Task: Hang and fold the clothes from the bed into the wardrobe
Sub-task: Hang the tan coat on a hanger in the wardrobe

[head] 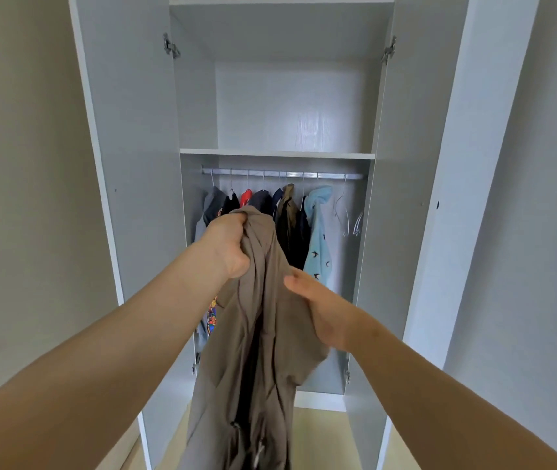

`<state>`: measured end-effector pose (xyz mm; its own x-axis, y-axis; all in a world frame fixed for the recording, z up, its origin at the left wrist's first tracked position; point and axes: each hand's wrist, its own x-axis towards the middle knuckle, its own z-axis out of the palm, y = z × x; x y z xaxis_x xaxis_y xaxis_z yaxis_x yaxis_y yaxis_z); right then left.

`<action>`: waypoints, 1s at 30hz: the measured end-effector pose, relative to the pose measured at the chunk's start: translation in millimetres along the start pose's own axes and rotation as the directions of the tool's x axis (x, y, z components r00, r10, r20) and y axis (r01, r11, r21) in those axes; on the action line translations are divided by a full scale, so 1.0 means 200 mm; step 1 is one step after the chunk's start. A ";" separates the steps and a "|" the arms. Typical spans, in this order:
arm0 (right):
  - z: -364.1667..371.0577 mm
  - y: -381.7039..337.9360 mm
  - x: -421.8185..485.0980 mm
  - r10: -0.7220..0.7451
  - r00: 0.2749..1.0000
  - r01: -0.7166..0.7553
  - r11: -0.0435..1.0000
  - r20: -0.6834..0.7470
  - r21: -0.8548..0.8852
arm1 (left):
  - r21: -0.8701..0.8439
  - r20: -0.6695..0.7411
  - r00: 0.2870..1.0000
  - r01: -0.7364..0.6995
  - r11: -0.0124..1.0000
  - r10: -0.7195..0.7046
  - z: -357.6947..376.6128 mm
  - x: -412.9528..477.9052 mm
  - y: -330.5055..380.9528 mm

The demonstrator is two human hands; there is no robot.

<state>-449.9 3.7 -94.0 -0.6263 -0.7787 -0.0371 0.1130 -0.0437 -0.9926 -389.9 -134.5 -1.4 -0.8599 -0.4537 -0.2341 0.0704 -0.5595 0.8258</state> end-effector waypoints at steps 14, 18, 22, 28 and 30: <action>0.12 0.24 0.10 0.462 0.887 -0.420 0.819 0.015 -0.392 | -0.132 -0.053 0.984 -0.175 0.976 0.170 -0.02 -0.04 0.19; 0.15 0.25 0.11 0.428 0.878 -0.377 0.895 0.214 -0.240 | -0.117 -0.069 0.976 -0.213 0.970 0.207 -0.02 -0.03 0.20; 0.15 0.35 0.13 0.354 0.933 -0.193 0.655 0.071 -0.730 | -0.169 -0.058 0.973 -0.231 0.958 0.224 0.00 -0.05 0.21; 0.08 0.31 0.19 -0.019 0.979 -0.133 0.695 -0.204 -0.706 | 0.117 -0.077 0.963 -0.248 0.962 0.258 -0.02 0.00 0.15; 0.06 0.24 0.21 -0.116 0.947 -0.094 0.791 -0.300 -0.605 | 0.330 -0.121 0.946 -0.249 0.911 0.302 -0.06 0.06 0.11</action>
<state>-461.5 -38.0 -141.0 -0.8373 -0.5448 0.0459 -0.3184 0.4176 -0.8510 -392.9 -162.0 7.4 -0.7307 -0.6819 -0.0340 0.1112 -0.1679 0.9795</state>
